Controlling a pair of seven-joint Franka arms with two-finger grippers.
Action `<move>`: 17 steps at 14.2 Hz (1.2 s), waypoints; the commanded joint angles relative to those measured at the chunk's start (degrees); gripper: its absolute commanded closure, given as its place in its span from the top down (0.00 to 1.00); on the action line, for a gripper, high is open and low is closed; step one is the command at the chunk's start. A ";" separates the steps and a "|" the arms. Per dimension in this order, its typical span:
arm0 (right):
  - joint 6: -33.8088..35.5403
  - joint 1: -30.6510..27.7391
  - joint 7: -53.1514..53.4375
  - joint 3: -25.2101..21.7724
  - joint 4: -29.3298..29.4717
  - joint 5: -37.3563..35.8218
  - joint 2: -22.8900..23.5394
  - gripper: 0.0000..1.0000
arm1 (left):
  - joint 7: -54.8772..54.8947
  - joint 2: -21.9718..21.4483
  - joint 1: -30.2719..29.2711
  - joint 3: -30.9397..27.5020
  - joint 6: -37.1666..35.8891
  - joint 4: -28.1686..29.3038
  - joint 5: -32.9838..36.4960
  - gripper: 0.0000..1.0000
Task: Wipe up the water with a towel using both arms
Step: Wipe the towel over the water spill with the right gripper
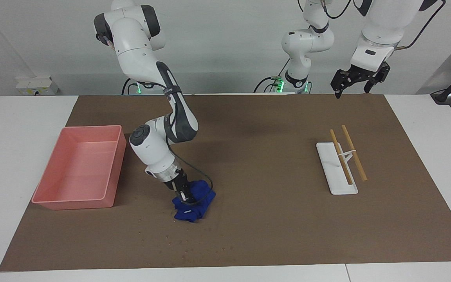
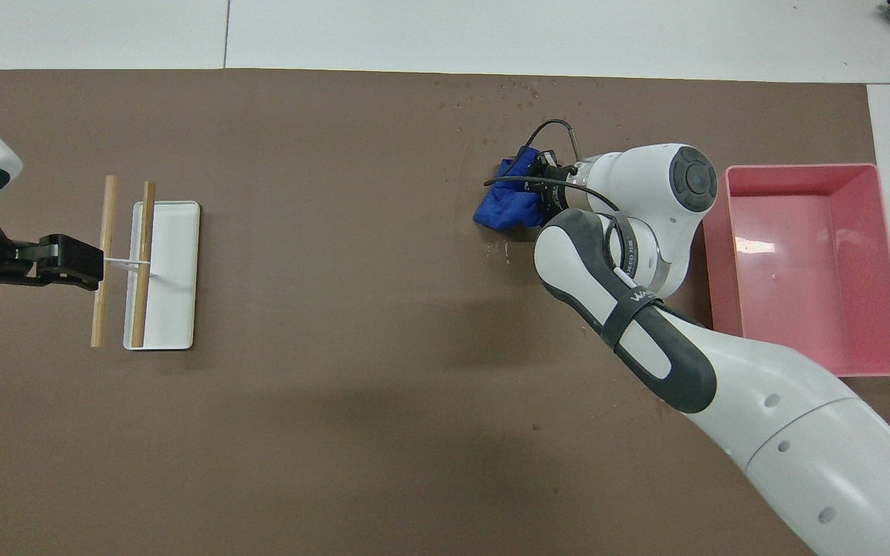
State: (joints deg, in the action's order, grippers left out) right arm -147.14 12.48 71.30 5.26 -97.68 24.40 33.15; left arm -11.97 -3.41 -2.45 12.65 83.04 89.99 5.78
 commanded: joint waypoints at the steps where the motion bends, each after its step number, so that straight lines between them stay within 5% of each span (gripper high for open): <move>1: 0.27 0.35 0.33 0.28 -7.42 -1.55 -4.76 0.00 | 0.37 -0.37 -0.28 0.01 -1.03 0.36 1.16 1.00; 9: 0.27 1.23 -3.27 0.28 -21.39 -1.55 -14.60 0.00 | 1.51 -1.16 -0.45 -0.17 -0.60 0.81 1.25 1.00; 11: 0.27 1.23 -4.76 0.28 -23.78 -1.55 -16.71 0.00 | 8.84 -0.72 -2.11 -0.34 -0.60 -0.34 1.42 1.00; 17: 4.47 -0.26 -6.00 -0.07 -19.14 -1.55 -23.21 0.00 | 16.72 1.12 -4.07 -0.34 1.60 -2.27 1.16 1.00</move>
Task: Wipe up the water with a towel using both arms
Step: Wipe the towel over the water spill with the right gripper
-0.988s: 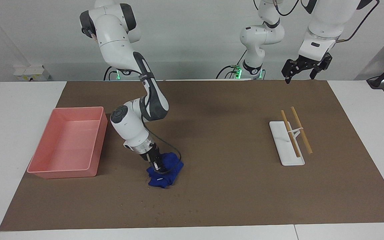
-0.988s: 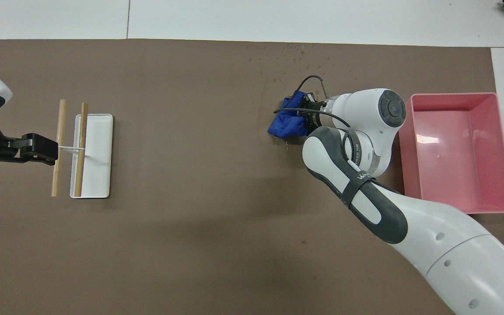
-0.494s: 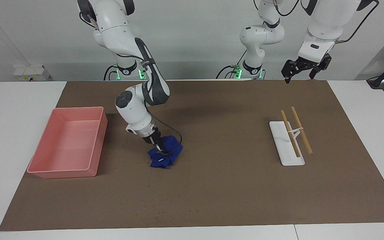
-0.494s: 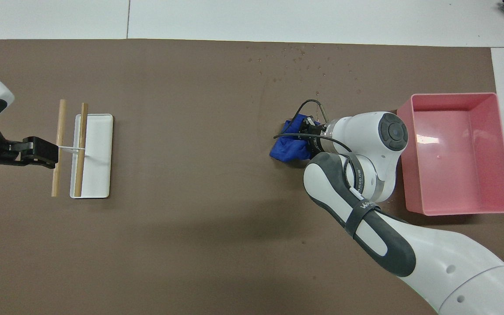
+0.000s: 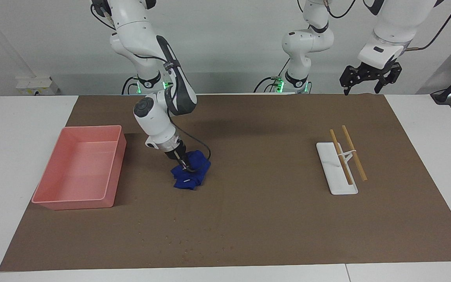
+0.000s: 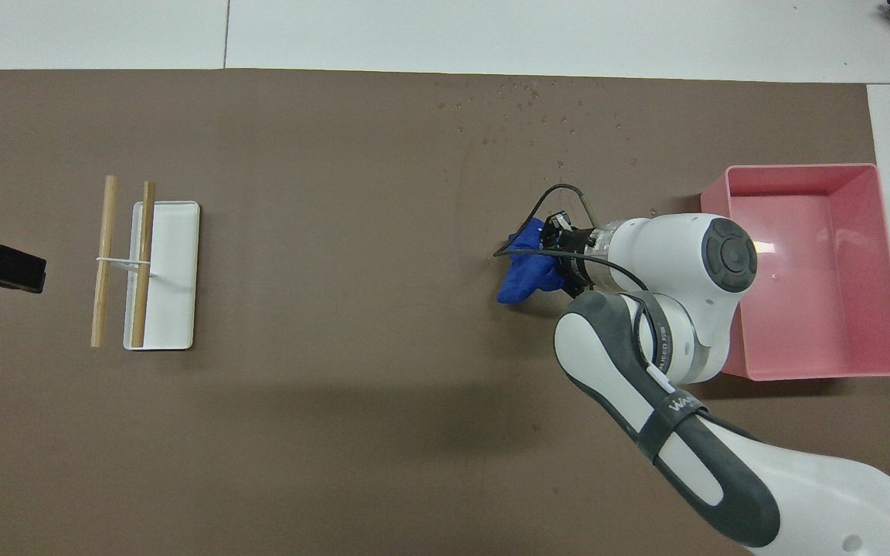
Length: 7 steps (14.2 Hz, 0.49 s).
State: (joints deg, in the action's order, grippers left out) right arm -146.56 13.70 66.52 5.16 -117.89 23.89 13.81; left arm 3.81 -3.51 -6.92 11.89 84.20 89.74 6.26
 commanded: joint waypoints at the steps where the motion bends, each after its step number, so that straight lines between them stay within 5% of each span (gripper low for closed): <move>1: 6.78 -2.44 -1.22 -0.06 2.82 -1.21 -5.27 0.00 | 0.94 1.22 1.02 0.41 0.61 -2.02 0.69 1.00; 7: 23.04 -9.12 -11.89 -0.24 6.61 -11.84 -13.45 0.00 | 1.29 1.31 5.58 -7.31 0.70 -3.08 -2.56 1.00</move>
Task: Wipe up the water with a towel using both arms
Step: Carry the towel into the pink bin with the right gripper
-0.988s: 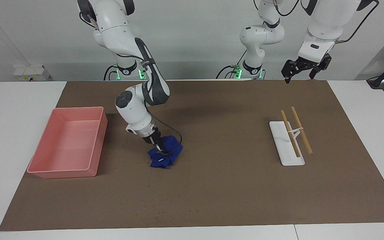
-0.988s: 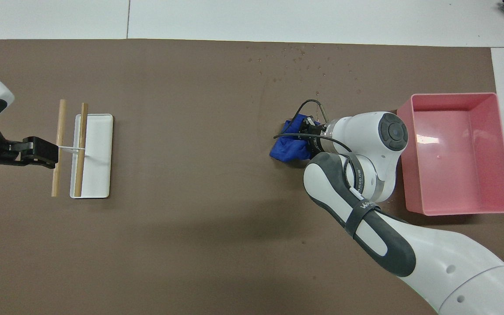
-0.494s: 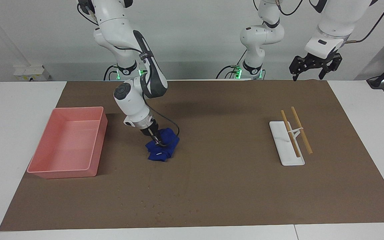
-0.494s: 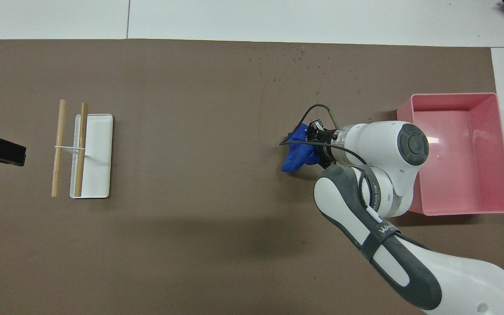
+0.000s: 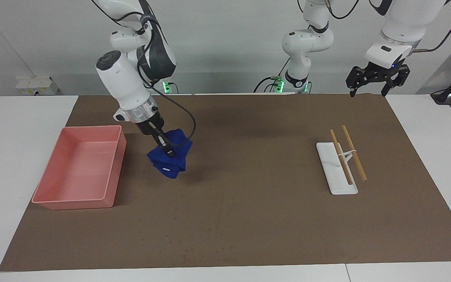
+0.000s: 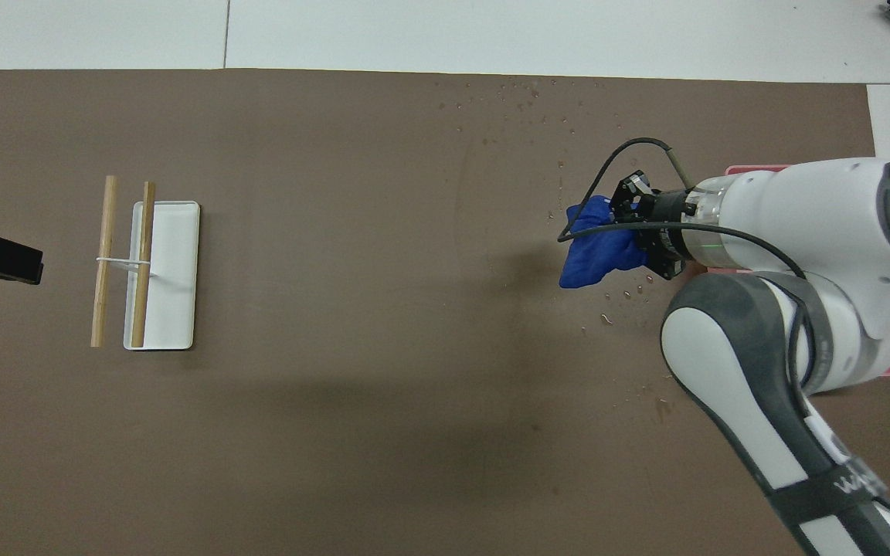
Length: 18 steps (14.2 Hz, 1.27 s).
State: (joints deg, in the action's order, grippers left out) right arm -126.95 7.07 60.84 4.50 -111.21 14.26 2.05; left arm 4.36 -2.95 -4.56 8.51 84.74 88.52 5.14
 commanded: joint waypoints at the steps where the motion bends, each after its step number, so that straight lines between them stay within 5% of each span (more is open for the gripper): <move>1: 6.07 -4.85 -11.57 0.42 0.64 -2.30 -1.79 0.00 | 0.74 0.75 3.42 -4.11 0.42 -1.86 -1.36 1.00; 10: 12.51 -26.74 -53.60 0.51 -0.14 -8.19 -1.88 0.00 | 0.74 1.45 6.58 -4.64 1.56 -1.77 -1.89 1.00; 18: 6.46 -27.20 -54.43 0.69 -3.84 -11.78 4.00 0.00 | 0.74 1.98 8.69 -7.11 0.60 -1.86 -2.95 1.00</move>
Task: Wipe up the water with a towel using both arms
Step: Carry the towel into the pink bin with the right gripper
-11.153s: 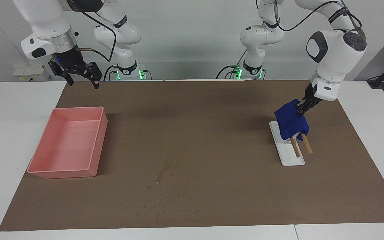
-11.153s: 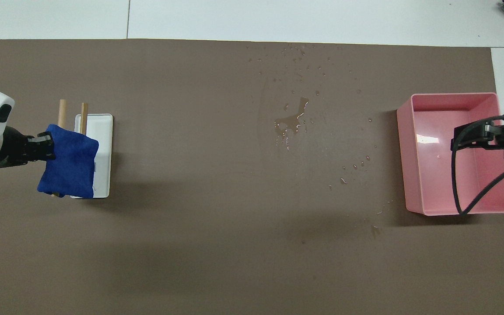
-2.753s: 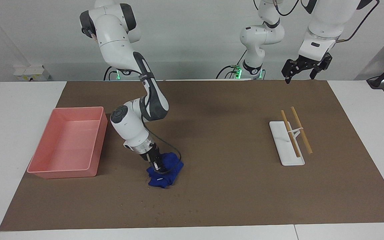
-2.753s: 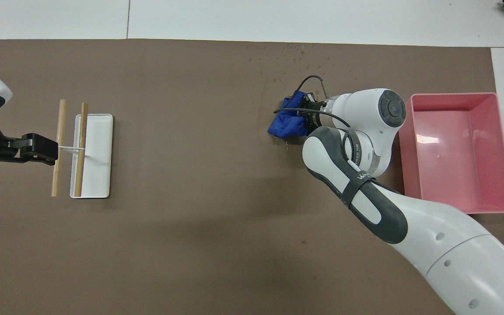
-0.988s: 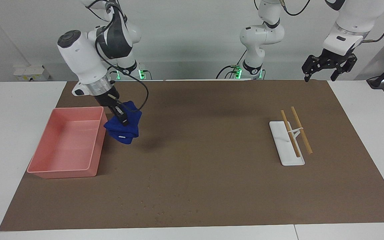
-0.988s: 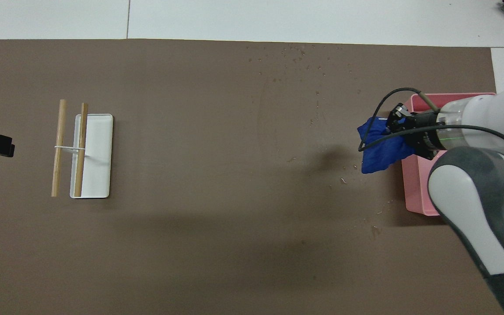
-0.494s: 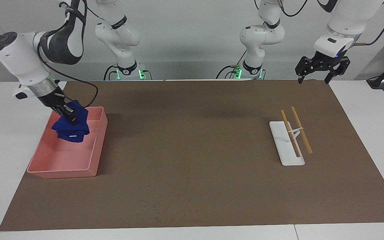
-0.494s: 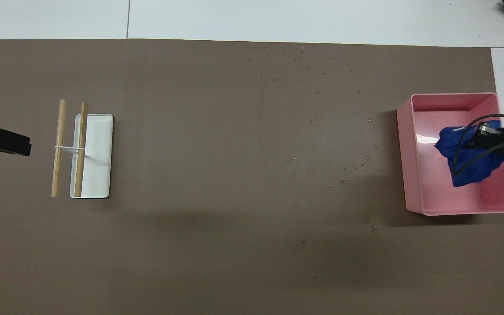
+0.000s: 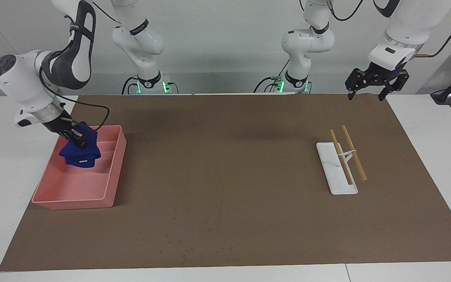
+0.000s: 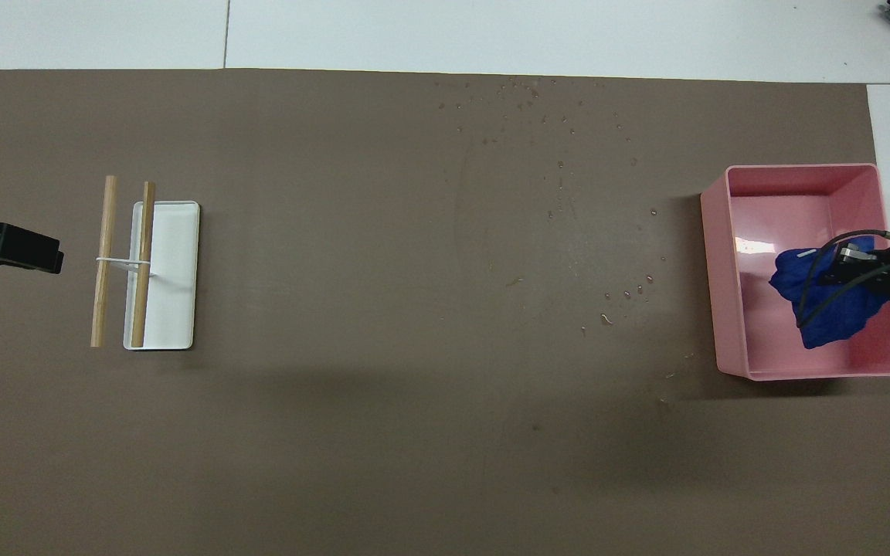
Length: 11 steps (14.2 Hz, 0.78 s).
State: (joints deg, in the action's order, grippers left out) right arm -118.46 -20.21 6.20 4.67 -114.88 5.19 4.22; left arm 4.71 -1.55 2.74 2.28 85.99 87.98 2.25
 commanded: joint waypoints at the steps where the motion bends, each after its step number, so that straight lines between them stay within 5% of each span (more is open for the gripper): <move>1: -2.65 0.08 0.31 0.43 -0.61 -2.99 2.45 0.00 | 0.39 0.41 1.39 -0.79 0.05 -1.24 0.12 1.00; 3: -4.58 0.08 0.22 0.42 -2.36 -3.17 2.46 0.01 | 0.47 0.41 1.30 -0.61 0.24 -1.24 0.21 1.00; 6: -4.76 0.78 0.39 0.43 -3.60 -3.17 2.10 0.61 | 0.47 0.24 1.30 -0.61 0.85 -0.88 0.13 1.00; 8: -3.54 1.40 0.39 0.42 -2.55 -3.17 1.93 0.88 | 0.47 0.24 1.30 -0.61 0.85 -0.88 0.04 1.00; 9: -1.97 1.57 0.39 0.51 -1.76 -3.43 1.58 0.98 | 0.30 0.24 1.30 -0.52 0.85 -0.97 0.04 1.00; 11: 2.77 4.02 0.39 0.60 1.22 -6.32 0.62 1.00 | 0.30 0.24 1.30 -0.43 0.76 -1.23 0.04 1.00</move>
State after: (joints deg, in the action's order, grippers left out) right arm -119.85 -17.84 6.21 4.96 -115.83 1.76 6.61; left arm 4.71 -1.55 3.27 2.41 86.66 87.89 2.25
